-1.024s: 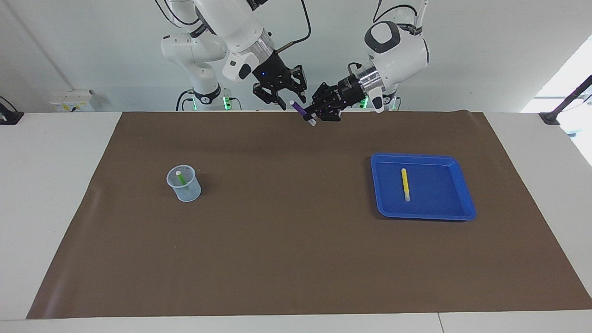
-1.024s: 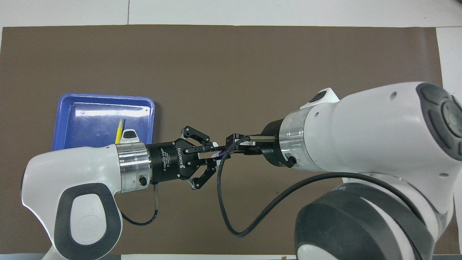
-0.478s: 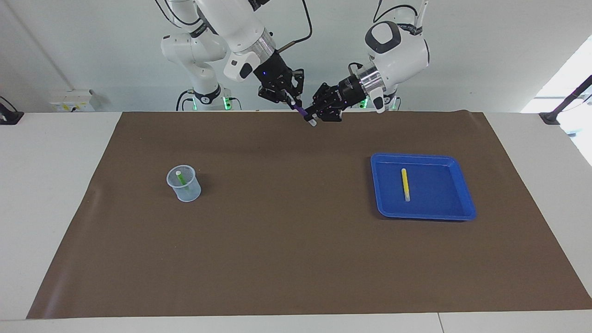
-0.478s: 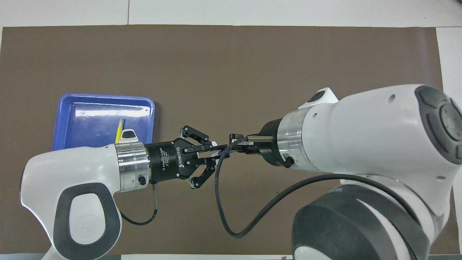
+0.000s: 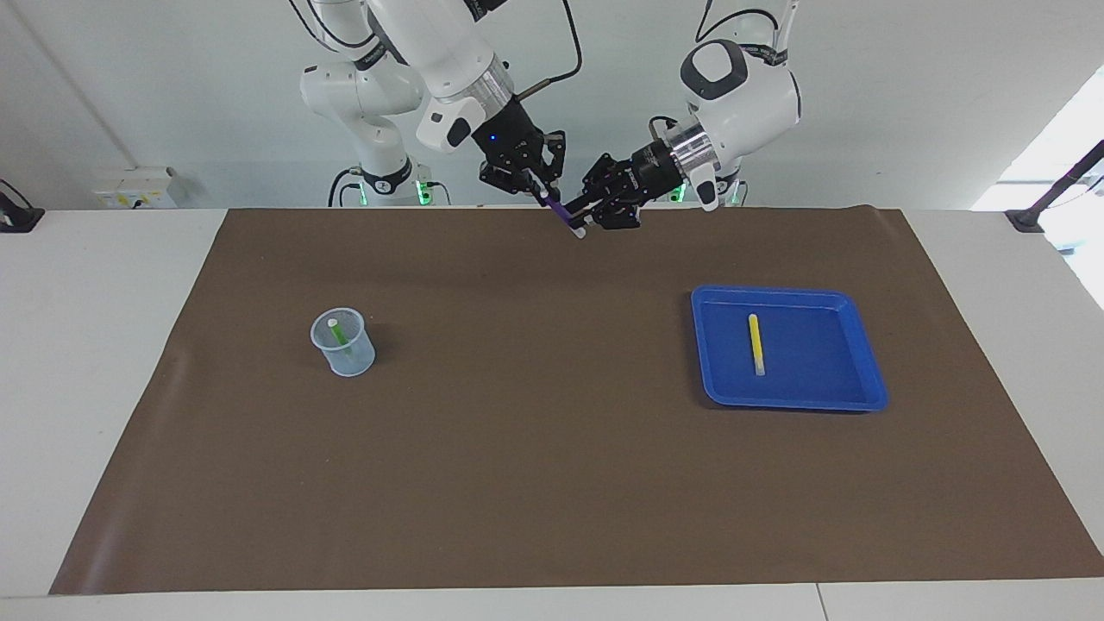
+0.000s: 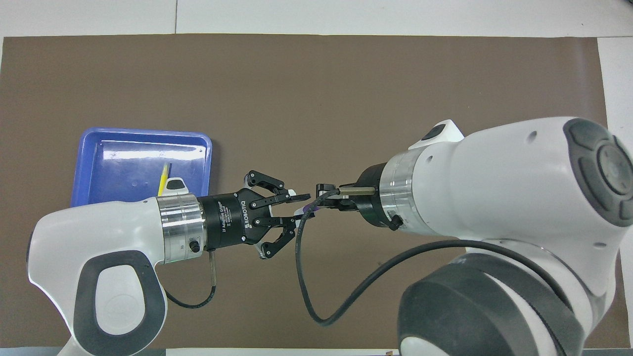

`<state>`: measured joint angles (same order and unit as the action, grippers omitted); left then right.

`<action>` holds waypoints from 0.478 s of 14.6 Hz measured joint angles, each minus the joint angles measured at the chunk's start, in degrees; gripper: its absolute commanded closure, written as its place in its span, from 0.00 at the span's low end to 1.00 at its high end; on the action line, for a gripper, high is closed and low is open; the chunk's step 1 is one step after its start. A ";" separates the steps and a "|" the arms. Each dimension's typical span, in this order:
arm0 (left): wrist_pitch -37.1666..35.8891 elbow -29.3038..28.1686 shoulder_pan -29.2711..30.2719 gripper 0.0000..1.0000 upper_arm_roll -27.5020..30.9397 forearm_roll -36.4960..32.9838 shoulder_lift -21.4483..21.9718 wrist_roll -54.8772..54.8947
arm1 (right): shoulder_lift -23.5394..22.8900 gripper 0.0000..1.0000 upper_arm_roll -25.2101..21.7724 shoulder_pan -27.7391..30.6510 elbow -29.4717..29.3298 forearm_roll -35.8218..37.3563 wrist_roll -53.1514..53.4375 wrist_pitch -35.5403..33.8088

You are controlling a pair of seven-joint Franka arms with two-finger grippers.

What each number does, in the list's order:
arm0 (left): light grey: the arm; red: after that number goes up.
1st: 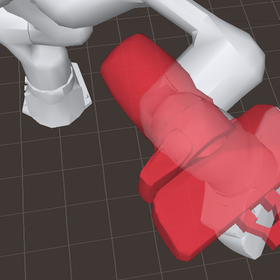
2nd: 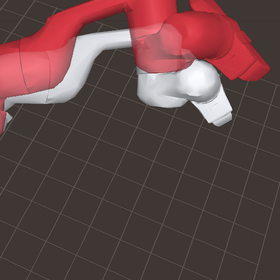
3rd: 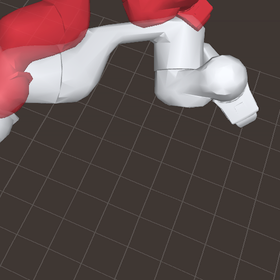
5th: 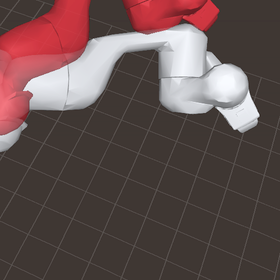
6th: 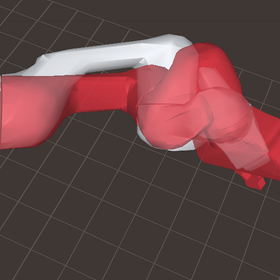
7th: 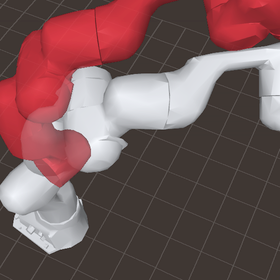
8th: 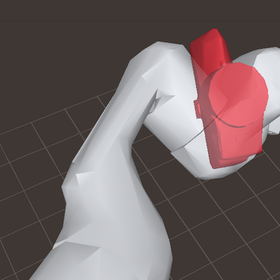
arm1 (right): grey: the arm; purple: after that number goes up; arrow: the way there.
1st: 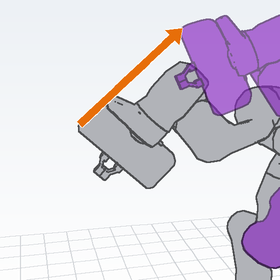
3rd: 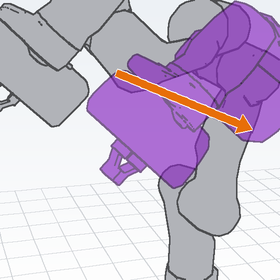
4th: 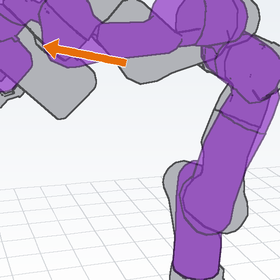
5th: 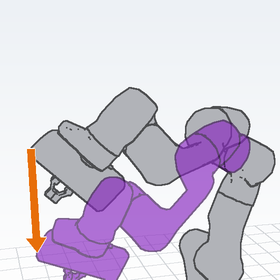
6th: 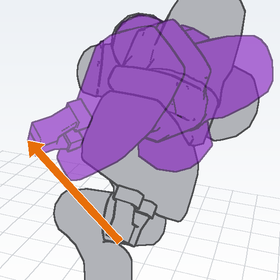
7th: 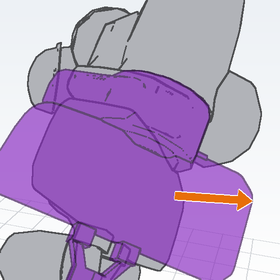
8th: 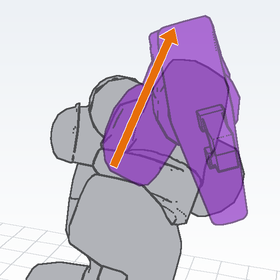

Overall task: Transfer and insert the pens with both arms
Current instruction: 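Grasp the purple pen's tip with the right gripper, open the left, then carry the purple pen to the cup with the right gripper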

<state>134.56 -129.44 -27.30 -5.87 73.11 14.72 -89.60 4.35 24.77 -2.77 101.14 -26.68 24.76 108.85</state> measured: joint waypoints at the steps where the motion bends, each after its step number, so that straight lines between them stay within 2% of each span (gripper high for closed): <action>1: 0.23 0.00 0.00 0.00 0.02 0.00 0.03 -0.66 | 0.02 1.00 -0.47 0.04 0.09 0.45 0.00 -0.59; 5: 0.66 -0.04 0.14 0.00 0.18 -0.03 0.10 -1.61 | 0.67 1.00 -4.77 0.14 0.12 5.20 -3.06 -5.46; 7: 0.67 -0.48 1.63 0.00 0.28 -2.27 0.11 -1.62 | 1.47 1.00 -7.92 0.19 0.34 9.18 -6.76 -8.11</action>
<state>135.23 -129.93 -25.67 -5.59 70.84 14.83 -91.23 5.82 16.85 -2.58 101.48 -17.50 18.00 100.74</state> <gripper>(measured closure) 0.000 0.819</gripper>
